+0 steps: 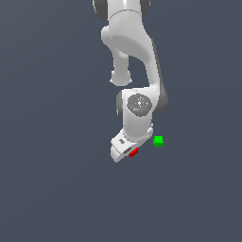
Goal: Stack the red cube on top of the green cube.
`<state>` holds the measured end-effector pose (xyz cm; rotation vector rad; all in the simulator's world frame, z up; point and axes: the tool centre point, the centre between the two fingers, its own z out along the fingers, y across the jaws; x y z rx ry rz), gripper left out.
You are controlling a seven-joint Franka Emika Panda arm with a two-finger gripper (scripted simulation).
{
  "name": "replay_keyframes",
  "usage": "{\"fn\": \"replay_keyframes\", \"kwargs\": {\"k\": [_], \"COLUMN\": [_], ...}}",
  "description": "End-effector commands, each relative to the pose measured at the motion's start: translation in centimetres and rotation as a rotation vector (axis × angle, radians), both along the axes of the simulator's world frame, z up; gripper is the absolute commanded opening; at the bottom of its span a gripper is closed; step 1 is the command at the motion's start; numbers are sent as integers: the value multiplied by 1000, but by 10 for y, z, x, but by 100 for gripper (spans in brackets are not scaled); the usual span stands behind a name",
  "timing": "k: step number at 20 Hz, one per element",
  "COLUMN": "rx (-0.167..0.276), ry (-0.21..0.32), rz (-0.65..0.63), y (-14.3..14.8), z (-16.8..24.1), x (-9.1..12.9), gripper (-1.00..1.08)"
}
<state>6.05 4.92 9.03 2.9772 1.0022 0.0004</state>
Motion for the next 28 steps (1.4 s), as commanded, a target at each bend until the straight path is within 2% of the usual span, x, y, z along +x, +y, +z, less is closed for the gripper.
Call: {"fn": "replay_keyframes", "kwargs": {"k": [1, 7, 16, 21, 28], "rx": [0, 0, 0, 0, 1], "ry": [0, 0, -1, -1, 0], "rz": [0, 0, 0, 0, 0], "y": [0, 0, 14, 42, 102], "z": [14, 29, 23, 12, -11], "x": [0, 1, -7, -24, -59], "gripper": [-100, -100, -100, -100, -100]}}
